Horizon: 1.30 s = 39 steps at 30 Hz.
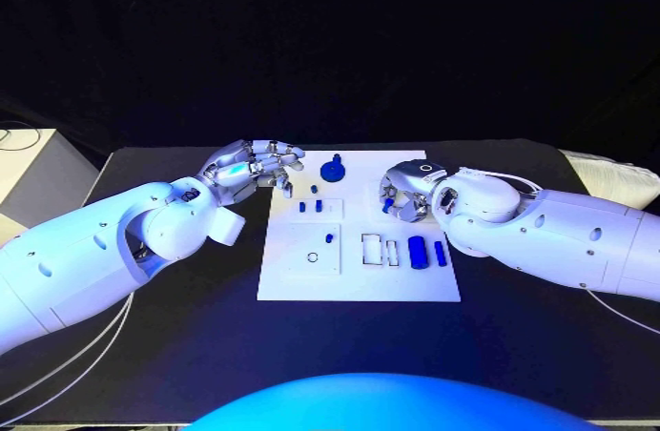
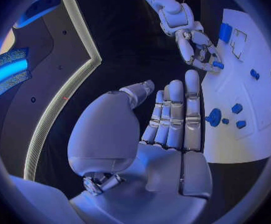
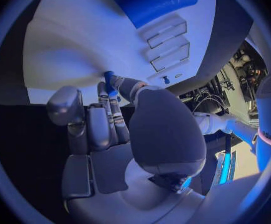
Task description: Assemble the parts on the task board
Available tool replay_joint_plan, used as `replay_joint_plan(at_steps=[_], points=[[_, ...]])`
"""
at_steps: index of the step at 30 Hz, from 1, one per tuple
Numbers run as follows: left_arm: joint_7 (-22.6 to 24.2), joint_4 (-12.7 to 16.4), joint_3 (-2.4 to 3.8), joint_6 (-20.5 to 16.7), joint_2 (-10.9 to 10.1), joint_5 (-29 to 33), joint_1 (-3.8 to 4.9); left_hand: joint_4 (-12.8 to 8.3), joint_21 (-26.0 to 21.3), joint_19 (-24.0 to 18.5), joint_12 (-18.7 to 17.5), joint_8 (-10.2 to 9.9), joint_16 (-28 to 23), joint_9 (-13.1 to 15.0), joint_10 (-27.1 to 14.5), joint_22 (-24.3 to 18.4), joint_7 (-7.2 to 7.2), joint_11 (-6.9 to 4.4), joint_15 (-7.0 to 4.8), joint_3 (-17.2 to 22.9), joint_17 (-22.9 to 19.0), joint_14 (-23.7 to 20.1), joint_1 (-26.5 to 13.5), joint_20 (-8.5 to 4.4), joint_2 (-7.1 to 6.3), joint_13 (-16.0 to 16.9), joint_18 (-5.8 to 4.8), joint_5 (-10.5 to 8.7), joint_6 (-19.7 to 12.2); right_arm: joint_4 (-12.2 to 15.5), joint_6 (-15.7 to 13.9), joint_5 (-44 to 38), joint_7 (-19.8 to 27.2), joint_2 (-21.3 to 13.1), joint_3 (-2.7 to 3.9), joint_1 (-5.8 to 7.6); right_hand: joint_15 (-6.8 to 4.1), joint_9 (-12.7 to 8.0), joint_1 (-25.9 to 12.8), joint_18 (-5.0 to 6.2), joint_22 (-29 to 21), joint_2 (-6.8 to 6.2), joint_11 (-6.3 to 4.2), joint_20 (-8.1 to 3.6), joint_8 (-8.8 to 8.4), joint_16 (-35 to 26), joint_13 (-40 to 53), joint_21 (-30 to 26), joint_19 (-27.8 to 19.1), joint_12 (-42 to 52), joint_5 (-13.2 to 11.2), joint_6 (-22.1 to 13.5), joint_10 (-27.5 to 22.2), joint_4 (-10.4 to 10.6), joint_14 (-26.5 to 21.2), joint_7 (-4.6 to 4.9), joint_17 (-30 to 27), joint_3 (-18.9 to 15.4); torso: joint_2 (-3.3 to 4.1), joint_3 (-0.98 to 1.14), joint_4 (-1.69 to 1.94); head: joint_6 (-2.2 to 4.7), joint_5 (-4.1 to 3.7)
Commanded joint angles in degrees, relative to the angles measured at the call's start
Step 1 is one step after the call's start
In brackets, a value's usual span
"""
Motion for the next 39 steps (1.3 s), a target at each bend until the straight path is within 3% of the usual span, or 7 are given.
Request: replay_joint_plan(at_steps=[1, 13, 21, 26, 33, 39], points=[[0.66, 0.16, 0.03, 0.79, 0.05, 0.29, -0.07, 0.19, -0.17, -0.28, -0.20, 0.20, -0.17, -0.05, 0.30, -0.05, 0.14, 0.08, -0.14, -0.06, -0.08, -0.41, 0.39, 0.00, -0.10, -0.05, 0.34, 0.06, 0.13, 0.25, -0.74, -1.40, -0.19, 0.00, -0.02, -0.11, -0.45, 0.54, 0.43, -0.57, 0.38, 1.39, -0.40, -0.36, 0.88, 0.44, 0.63, 0.62, 0.19, 0.81, 0.01, 0.88, 1.32, -0.20, 1.16, -0.09, 0.06, 0.43, -0.02, 0.00, -0.03, -0.06, 0.04], [0.56, 0.14, 0.03, 0.80, 0.03, 0.29, -0.07, 0.26, -0.30, -0.25, -0.26, 0.21, -0.27, -0.11, 0.32, -0.15, 0.18, 0.12, -0.12, -0.10, -0.08, -0.43, 0.34, 0.02, -0.04, -0.13, 0.34, 0.05, 0.12, 1.17, -4.50, 0.13, -0.15, -0.47, -0.02, -0.30, -1.29, 2.00, 0.60, -0.81, 1.57, 2.93, -1.44, -1.07, 2.55, 0.74, 2.18, 2.16, 0.59, 2.57, 0.02, 1.96, 4.00, -0.99, 1.33, -0.82, 0.39, 0.64, 0.00, 0.01, 0.01, -0.12, 0.01], [0.37, 0.07, 0.03, 0.93, 0.00, 0.29, -0.07, 0.26, -0.30, -0.25, -0.26, 0.21, -0.27, -0.11, 0.32, -0.15, 0.18, 0.12, -0.12, -0.10, -0.08, -0.43, 0.34, 0.02, -0.04, -0.13, 0.34, 0.05, 0.12, 1.90, -6.07, 3.62, -1.21, -1.89, 0.21, -0.21, -1.39, 2.16, 0.68, -0.78, 1.52, 3.01, -1.52, -1.17, 2.69, 0.65, 2.33, 2.03, 0.58, 2.67, 0.03, 2.02, 4.11, -1.19, 1.30, -0.89, 0.21, 0.83, -0.04, -0.01, -0.01, -0.13, 0.02], [0.31, -0.05, 0.03, 0.95, -0.01, 0.29, -0.07, 0.26, -0.30, -0.25, -0.26, 0.21, -0.27, -0.11, 0.32, -0.15, 0.18, 0.12, -0.12, -0.10, -0.08, -0.43, 0.34, 0.02, -0.04, -0.13, 0.34, 0.05, 0.12, 3.76, -6.05, 6.12, -1.27, -3.51, 0.68, 0.57, -1.41, 2.24, 0.68, -0.78, 1.51, 2.99, -1.50, -1.21, 2.77, 0.63, 2.35, 2.00, 0.57, 2.60, 0.00, 2.06, 3.97, -1.28, 1.29, -0.89, 0.17, 0.92, -0.09, -0.02, -0.07, -0.11, 0.16], [0.24, -0.28, 0.03, 0.91, 0.06, 0.29, -0.07, 0.26, -0.30, -0.25, -0.26, 0.21, -0.27, -0.11, 0.32, -0.15, 0.18, 0.12, -0.12, -0.10, -0.08, -0.43, 0.34, 0.02, -0.04, -0.13, 0.34, 0.05, 0.12, 8.86, -6.15, 7.06, -1.38, -6.01, 1.35, 1.87, -1.42, 2.33, 0.66, -0.81, 1.61, 2.96, -1.47, -1.23, 2.84, 0.64, 2.37, 2.13, 0.59, 2.50, -0.01, 2.08, 3.78, -1.36, 1.29, -0.89, 0.19, 1.02, -0.11, 0.01, -0.10, -0.10, 0.45], [0.33, -0.36, 0.03, 0.90, 0.32, 0.30, -0.08, 0.28, -0.47, -0.20, -0.34, 0.21, -0.38, -0.19, 0.34, -0.28, 0.21, 0.14, -0.09, -0.14, -0.08, -0.44, 0.36, 0.04, -0.03, -0.24, 0.34, 0.05, 0.09, 12.88, -6.72, 5.70, -0.94, -5.59, 1.51, 2.19, -1.42, 2.40, 0.65, -0.81, 1.62, 2.95, -1.46, -1.25, 2.90, 0.61, 2.38, 2.12, 0.58, 2.43, 0.05, 2.10, 3.67, -1.42, 1.28, -0.90, 0.15, 1.11, -0.11, 0.01, -0.12, -0.10, 0.75]])
